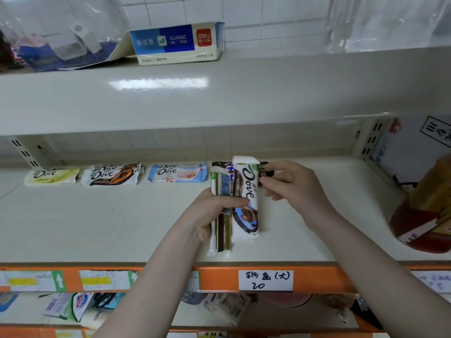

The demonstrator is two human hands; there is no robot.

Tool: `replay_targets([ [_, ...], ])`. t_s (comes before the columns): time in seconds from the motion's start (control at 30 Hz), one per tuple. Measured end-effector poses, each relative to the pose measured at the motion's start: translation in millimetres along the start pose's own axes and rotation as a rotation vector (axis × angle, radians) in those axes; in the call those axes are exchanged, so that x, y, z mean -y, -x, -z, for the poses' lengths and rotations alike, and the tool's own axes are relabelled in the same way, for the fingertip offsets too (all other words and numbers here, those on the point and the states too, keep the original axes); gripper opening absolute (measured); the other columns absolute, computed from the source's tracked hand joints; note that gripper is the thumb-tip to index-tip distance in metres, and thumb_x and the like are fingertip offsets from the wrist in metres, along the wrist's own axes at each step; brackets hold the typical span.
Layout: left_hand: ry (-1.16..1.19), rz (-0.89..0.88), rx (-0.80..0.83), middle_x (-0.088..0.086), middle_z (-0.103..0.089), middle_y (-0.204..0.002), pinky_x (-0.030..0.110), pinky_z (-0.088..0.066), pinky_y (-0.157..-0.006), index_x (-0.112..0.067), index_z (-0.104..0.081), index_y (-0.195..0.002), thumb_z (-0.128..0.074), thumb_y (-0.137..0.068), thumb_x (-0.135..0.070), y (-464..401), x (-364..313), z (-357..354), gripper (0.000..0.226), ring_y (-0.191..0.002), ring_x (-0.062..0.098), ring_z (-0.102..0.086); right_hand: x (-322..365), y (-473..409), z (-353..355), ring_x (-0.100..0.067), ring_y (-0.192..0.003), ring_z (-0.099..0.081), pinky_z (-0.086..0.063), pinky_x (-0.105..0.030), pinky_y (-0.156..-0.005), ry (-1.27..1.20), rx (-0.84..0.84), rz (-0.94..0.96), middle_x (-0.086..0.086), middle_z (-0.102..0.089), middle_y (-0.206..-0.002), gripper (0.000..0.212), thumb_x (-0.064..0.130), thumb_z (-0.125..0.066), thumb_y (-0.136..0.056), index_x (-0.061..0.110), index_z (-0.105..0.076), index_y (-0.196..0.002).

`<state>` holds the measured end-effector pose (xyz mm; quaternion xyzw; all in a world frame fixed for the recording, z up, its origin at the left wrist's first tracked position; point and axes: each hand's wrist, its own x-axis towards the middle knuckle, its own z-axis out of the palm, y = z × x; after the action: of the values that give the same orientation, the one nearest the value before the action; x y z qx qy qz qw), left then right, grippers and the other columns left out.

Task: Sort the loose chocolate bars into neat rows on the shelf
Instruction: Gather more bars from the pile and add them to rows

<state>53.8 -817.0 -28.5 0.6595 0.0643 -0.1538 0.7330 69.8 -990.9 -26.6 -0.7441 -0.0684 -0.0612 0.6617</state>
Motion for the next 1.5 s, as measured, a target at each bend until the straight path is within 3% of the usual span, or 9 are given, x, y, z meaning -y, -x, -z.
replay_targets([
  [0.2,0.29,0.022,-0.107,0.013,-0.073,-0.072,0.025,-0.057,-0.05,0.005,-0.065,-0.094,-0.067,-0.075,0.007,-3.0,3.1,-11.2,0.02,-0.056,0.019,-0.069,-9.3,10.1,-1.6,-0.003,-0.072,-0.065,-0.044,-0.011,-0.049,0.194,0.142,-0.081,0.008,-0.069,-0.084,0.026,0.022,-0.073,-0.073,0.023,-0.064,-0.097],
  [0.4,0.493,0.024,-0.109,0.022,-0.072,-0.08,0.028,-0.055,-0.046,0.009,-0.061,-0.104,-0.066,-0.078,0.002,-2.0,4.3,-14.2,0.027,-0.063,0.026,-0.071,-12.0,12.9,10.0,-0.008,-0.073,-0.064,-0.045,-0.013,-0.051,0.184,0.209,-0.08,0.005,-0.07,-0.082,0.021,0.014,-0.069,-0.079,0.032,-0.062,-0.089],
  [0.53,0.449,0.034,-0.153,0.024,-0.072,-0.083,0.031,-0.056,-0.048,0.009,-0.059,-0.104,-0.067,-0.078,0.003,-5.0,3.4,-7.3,0.028,-0.064,0.026,-0.072,-12.9,7.2,24.8,0.005,-0.073,-0.063,-0.043,-0.004,-0.06,0.181,0.179,-0.041,0.005,-0.069,-0.088,0.022,0.006,-0.065,-0.081,0.025,-0.067,-0.092],
  [0.63,0.364,0.069,-0.126,0.022,-0.073,-0.084,0.028,-0.055,-0.045,0.006,-0.06,-0.099,-0.066,-0.077,0.004,-5.5,5.5,-8.0,0.023,-0.065,0.026,-0.072,-13.0,2.6,31.6,-0.007,-0.085,-0.064,-0.046,-0.018,-0.074,0.328,0.16,0.016,-0.002,-0.07,-0.094,0.022,0.004,-0.063,-0.082,0.016,-0.069,-0.099],
  [0.8,0.414,0.088,-0.101,0.027,-0.068,-0.102,0.025,-0.051,-0.042,0.006,-0.057,-0.105,-0.063,-0.079,0.007,-9.5,10.4,-16.6,0.027,-0.06,0.026,-0.07,-15.7,3.0,33.1,0.008,-0.077,-0.059,-0.043,-0.011,-0.069,0.51,0.164,0.093,0.012,-0.067,-0.083,0.019,0.019,-0.07,-0.076,0.023,-0.072,-0.095],
  [0.9,0.442,0.103,-0.077,0.029,-0.065,-0.109,0.024,-0.049,-0.04,0.006,-0.054,-0.11,-0.061,-0.081,0.007,-11.0,12.0,-19.8,0.029,-0.053,0.024,-0.067,-16.9,3.9,33.4,-0.009,-0.088,-0.055,-0.042,-0.028,-0.077,0.723,0.202,0.19,0.007,-0.065,-0.094,0.038,0.028,-0.075,-0.07,0.024,-0.067,-0.107],
  [1.17,0.419,0.136,-0.025,0.025,-0.069,-0.102,0.03,-0.057,-0.049,0.003,-0.06,-0.105,-0.064,-0.079,0.006,-13.8,16.5,-23.1,0.027,-0.076,0.029,-0.071,-15.5,-6.1,40.8,-0.016,-0.089,-0.051,-0.031,-0.025,-0.07,1.054,0.283,0.413,0.004,-0.064,-0.1,0.041,0.026,-0.067,-0.074,0.022,-0.06,-0.114],
  [1.33,0.478,0.119,0.074,0.014,-0.065,-0.07,0.036,-0.055,-0.073,-0.001,-0.055,-0.099,-0.061,-0.081,0.002,-19.1,19.3,-23.8,0.019,-0.054,0.019,-0.063,-13.6,-19.6,52.6,-0.023,-0.093,-0.055,-0.045,-0.035,-0.075,1.194,0.216,0.451,0.0,-0.064,-0.099,0.033,0.02,-0.064,-0.072,0.017,-0.062,-0.105],
  [1.5,0.535,0.098,0.104,0.005,-0.048,-0.06,0.028,-0.051,-0.051,-0.01,-0.05,-0.078,-0.057,-0.085,-0.001,-21.6,22.0,-20.3,0.013,-0.053,0.015,-0.05,-14.1,-55.9,71.2,-0.025,-0.092,-0.054,-0.048,-0.035,-0.074,1.364,0.147,0.321,-0.004,-0.064,-0.097,0.03,0.016,-0.062,-0.07,0.016,-0.063,-0.101],
])
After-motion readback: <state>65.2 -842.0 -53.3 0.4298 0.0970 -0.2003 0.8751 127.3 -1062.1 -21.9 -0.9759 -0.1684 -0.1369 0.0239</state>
